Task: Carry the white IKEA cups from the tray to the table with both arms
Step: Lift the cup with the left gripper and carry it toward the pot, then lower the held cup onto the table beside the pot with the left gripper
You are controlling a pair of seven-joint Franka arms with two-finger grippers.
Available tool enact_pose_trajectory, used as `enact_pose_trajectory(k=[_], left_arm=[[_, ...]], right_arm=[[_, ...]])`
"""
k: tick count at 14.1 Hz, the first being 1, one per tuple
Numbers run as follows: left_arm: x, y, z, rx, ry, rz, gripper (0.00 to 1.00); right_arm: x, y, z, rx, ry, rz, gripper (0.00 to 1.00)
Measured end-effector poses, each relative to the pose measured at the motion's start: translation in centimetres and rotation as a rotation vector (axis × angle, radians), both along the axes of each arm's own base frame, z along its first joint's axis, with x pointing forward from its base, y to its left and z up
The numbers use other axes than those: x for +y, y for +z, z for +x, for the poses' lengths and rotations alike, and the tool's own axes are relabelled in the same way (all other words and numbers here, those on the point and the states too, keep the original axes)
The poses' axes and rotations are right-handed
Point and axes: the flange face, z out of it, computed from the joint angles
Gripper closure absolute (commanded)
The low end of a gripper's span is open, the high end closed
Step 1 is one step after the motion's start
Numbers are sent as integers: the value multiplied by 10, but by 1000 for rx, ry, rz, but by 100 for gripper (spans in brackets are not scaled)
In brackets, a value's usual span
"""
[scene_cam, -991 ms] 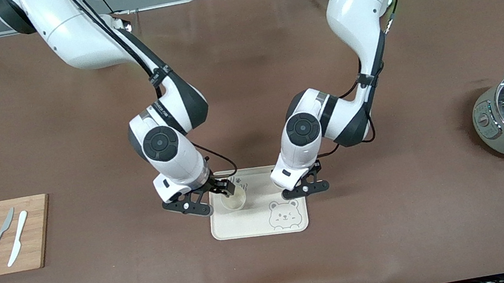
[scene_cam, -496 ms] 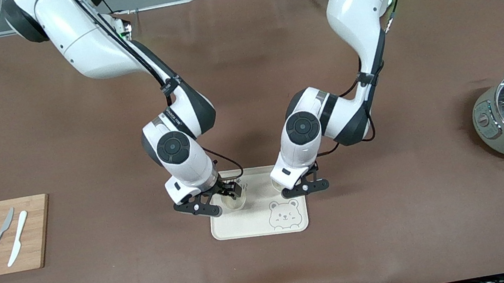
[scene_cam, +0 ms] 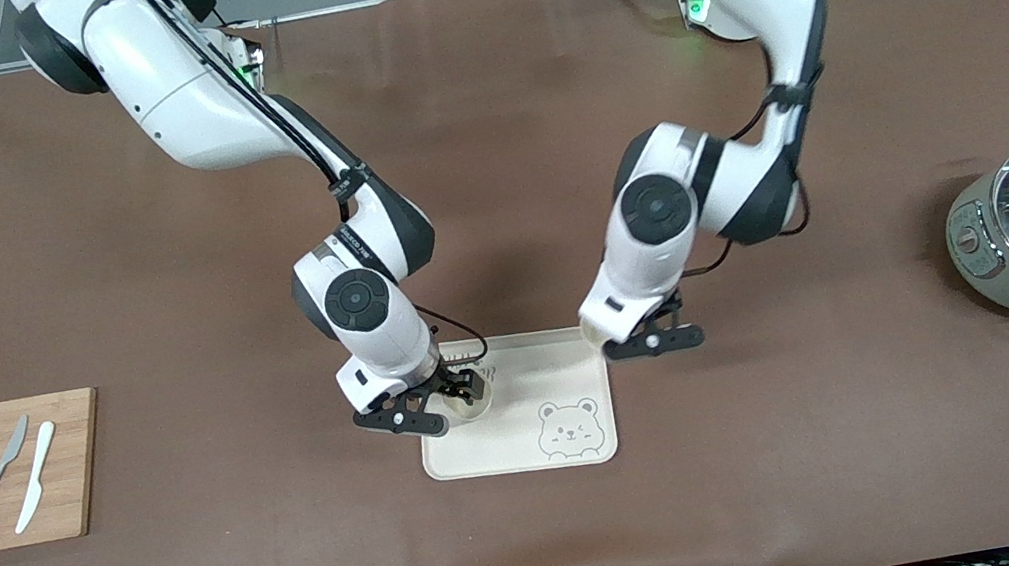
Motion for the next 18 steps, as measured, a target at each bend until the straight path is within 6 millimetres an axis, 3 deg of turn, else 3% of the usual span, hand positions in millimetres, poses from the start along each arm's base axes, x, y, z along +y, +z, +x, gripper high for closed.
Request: enact_pose_trajectory(k=[4, 8, 11, 15, 18], left_arm=[[85, 44, -33, -22, -41, -13, 100], [141, 49, -67, -47, -70, -22, 100], [186, 29, -92, -101, -103, -32, 100], [243, -9, -122, -134, -156, -20, 100], [271, -31, -136, -158, -179, -11, 100]], right_arm=[[0, -13, 0, -9, 3, 4, 0], [0, -16, 0, -9, 3, 4, 0], [0, -16, 0, -10, 3, 5, 36], [0, -15, 1, -12, 2, 5, 68], [-1, -15, 2, -13, 1, 4, 84]])
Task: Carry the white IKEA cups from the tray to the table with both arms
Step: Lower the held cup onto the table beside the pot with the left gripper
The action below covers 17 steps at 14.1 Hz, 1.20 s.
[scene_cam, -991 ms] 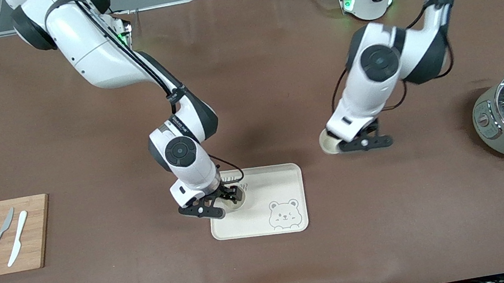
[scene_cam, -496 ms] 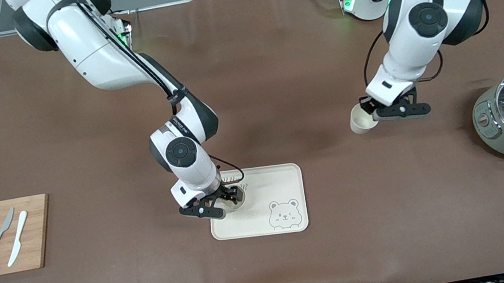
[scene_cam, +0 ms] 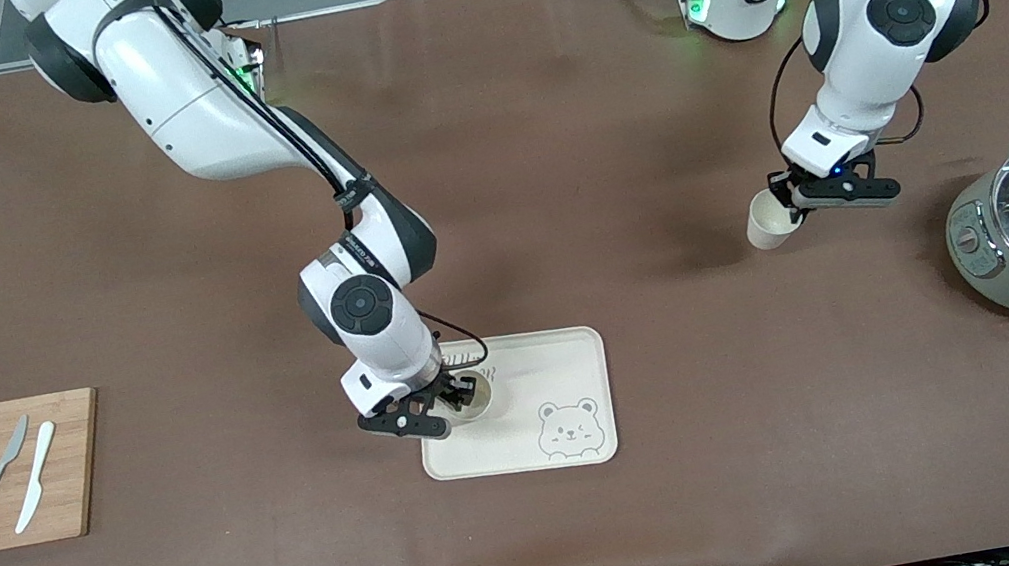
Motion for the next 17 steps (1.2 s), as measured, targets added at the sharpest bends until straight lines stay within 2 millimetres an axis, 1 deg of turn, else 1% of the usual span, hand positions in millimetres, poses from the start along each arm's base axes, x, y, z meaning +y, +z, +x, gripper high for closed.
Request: enact_pose_trajectory(k=[1, 2, 4, 5, 6, 8, 10, 12, 13, 15, 17], left_arm=[[4, -4, -3, -3, -4, 2, 100], [7, -7, -5, -7, -4, 2, 100], [9, -14, -7, -23, -8, 2, 100], [9, -20, -7, -35, -9, 1, 100], [9, -28, -8, -46, -10, -1, 100], [9, -47, -8, -58, -12, -1, 100], [9, -60, -9, -61, -13, -1, 100], [9, -61, -8, -67, -13, -1, 100], [9, -61, -8, -67, -13, -1, 77], [9, -60, -7, -69, -14, -2, 18], [9, -61, -7, -68, -14, -2, 4]], right_arm=[[0, 0, 0, 0, 0, 0, 90], [0, 0, 0, 0, 0, 0, 94], [0, 0, 0, -2, -1, 1, 95], [0, 1, 0, -2, -1, 1, 99], [0, 1, 0, -3, -1, 1, 100], [0, 1, 0, -3, -1, 1, 100], [0, 1, 1, -3, -1, 2, 100], [0, 1, 1, -5, -3, 3, 100], [0, 2, 1, -6, -4, 3, 100], [0, 7, 3, -14, -5, 7, 100], [-1, 13, 4, -18, -6, 8, 100]])
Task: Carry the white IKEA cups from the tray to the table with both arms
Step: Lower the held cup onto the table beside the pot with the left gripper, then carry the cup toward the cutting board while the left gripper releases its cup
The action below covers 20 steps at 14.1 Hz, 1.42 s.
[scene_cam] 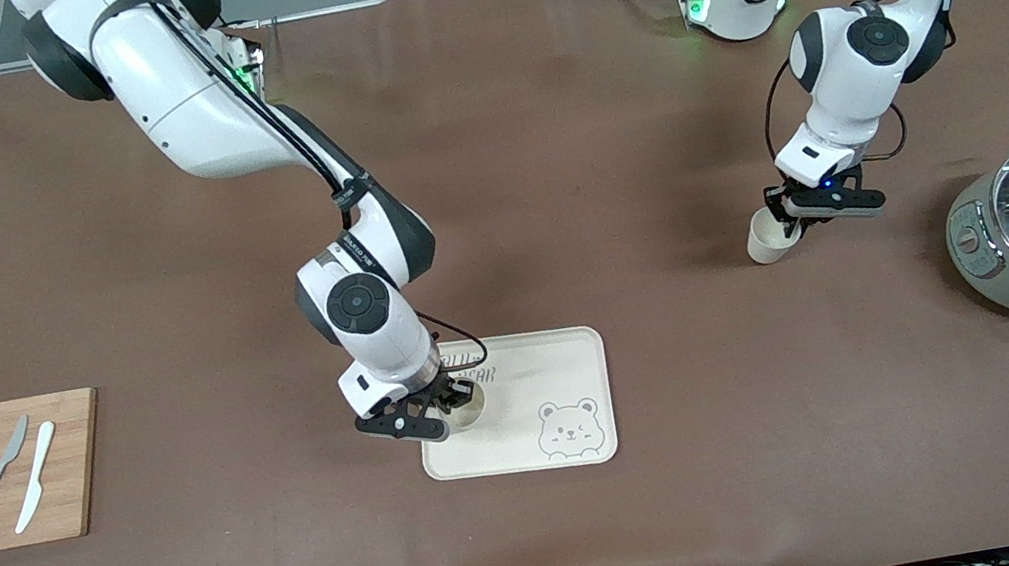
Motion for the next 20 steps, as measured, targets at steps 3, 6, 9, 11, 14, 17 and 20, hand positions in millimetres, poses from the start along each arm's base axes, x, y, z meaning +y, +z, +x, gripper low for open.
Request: enact_pose_trajectory(k=[3, 6, 9, 11, 14, 17, 20], left_arm=[[0, 1, 1, -3, 0, 0, 0], [-1, 5, 4, -13, 0, -2, 0], [-1, 15, 6, 17, 0, 2, 0], [-2, 31, 9, 52, 1, 7, 0], [-3, 63, 14, 103, 1, 14, 0], [-3, 97, 22, 134, 3, 18, 0], [-4, 129, 39, 127, 19, 15, 0]], right_arm=[[-2, 16, 1, 22, -5, -17, 100], [-10, 57, 2, 41, -14, -37, 100], [-38, 94, 8, 72, 8, -75, 100], [-72, 112, 19, 87, 45, -98, 100], [-131, 130, 32, 105, 110, -110, 100], [-184, 141, 32, 128, 172, -100, 100], [-226, 144, 26, 148, 229, -104, 100]])
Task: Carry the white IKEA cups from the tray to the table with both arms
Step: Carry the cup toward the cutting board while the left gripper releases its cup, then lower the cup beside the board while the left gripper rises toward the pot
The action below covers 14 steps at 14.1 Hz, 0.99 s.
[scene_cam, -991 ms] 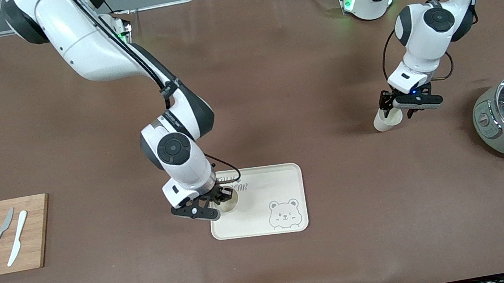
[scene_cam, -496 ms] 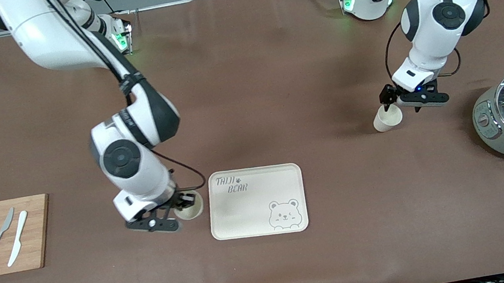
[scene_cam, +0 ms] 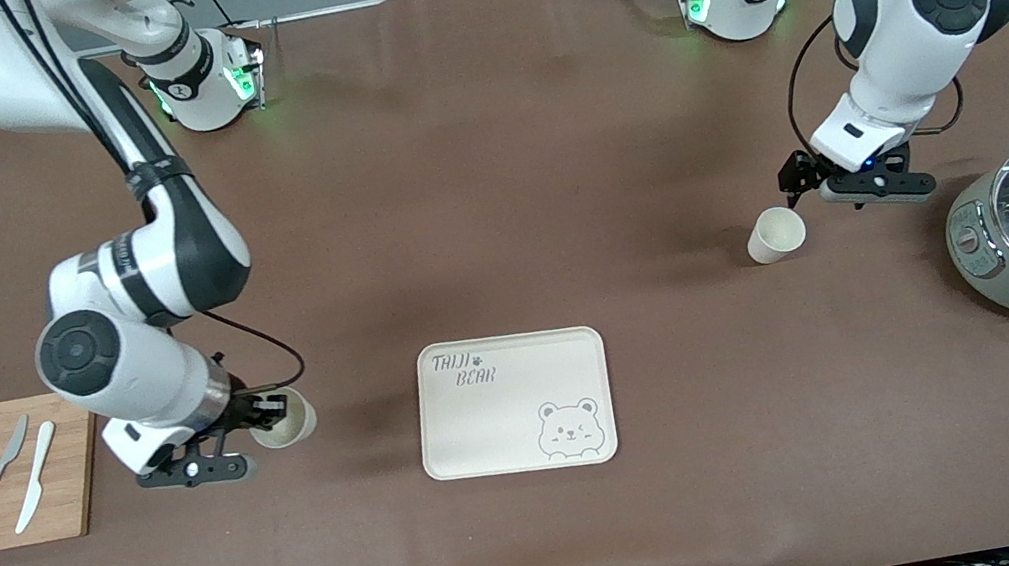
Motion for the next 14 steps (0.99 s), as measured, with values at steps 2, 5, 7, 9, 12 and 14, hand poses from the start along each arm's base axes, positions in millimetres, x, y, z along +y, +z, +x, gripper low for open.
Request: enact_pose_trajectory(k=[2, 5, 7, 9, 12, 14], left_arm=[[-2, 27, 15, 1, 28, -3, 0], [-6, 57, 35, -18, 75, -12, 0], [-8, 71, 49, -44, 91, -19, 0], [-9, 87, 62, -66, 99, -23, 0], [-1, 107, 80, -78, 119, -23, 0], [7, 118, 88, -69, 134, -22, 0]], right_arm=[[-30, -2, -4, 15, 37, 1, 100], [-77, -12, -8, 16, 93, 22, 100], [-103, -28, -13, -3, 127, 28, 100], [-121, -48, -18, -27, 155, 30, 100], [-138, -70, -26, -69, 185, 26, 100], [-148, -78, -29, -93, 189, 22, 100]])
